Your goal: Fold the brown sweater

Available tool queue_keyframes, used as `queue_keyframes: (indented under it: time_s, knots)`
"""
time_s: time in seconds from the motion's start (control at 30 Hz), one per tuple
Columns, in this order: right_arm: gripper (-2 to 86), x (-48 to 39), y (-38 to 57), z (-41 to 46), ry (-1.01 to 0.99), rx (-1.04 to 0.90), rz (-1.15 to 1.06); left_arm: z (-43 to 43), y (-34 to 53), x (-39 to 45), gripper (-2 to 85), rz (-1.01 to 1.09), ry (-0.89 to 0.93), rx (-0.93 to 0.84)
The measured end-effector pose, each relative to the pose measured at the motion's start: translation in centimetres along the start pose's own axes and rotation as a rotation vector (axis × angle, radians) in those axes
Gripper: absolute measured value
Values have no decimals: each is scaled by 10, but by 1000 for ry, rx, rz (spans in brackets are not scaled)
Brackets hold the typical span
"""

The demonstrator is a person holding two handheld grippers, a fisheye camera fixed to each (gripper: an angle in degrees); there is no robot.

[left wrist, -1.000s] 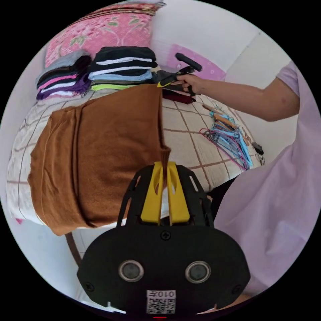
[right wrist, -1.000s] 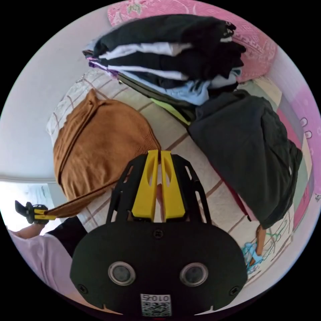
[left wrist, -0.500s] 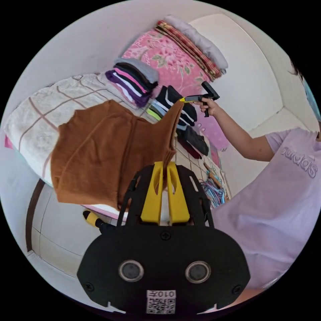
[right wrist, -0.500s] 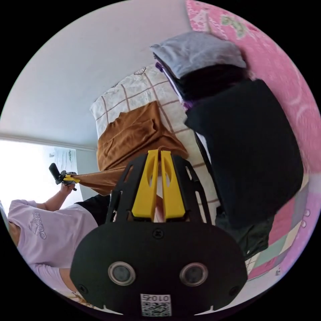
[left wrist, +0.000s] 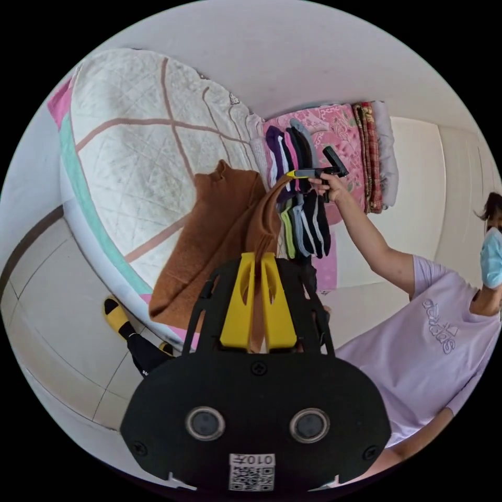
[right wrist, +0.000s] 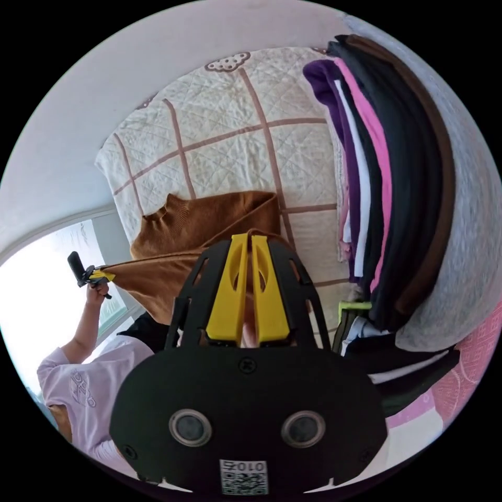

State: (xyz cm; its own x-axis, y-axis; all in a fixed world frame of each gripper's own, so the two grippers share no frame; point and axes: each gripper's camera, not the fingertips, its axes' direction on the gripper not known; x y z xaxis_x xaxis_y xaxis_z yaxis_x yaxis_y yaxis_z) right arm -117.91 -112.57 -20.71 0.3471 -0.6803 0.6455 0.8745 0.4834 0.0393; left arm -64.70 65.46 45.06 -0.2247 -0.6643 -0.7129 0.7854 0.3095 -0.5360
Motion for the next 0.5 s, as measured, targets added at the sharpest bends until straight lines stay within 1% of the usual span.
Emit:
queue_keyframes:
  time_s: [0.17,0.23,0.33,0.43,0.5]
  knots:
    - [34,-19,-27,-11,62,51,37,-37,-18,24,3,77,155,-66]
    - [34,-27,-36,-16,77,75,33,-52,-21,32,3,98,182,-69]
    - [35,-35,-75,-4,98,64,27,-81,-31,26,3,52,146,-12]
    - [35,-35,-130,39,99,-4,24,-104,-51,4,4,-28,110,67]
    - [36,-35,-155,67,106,-39,22,-111,-62,-10,5,-75,71,69]
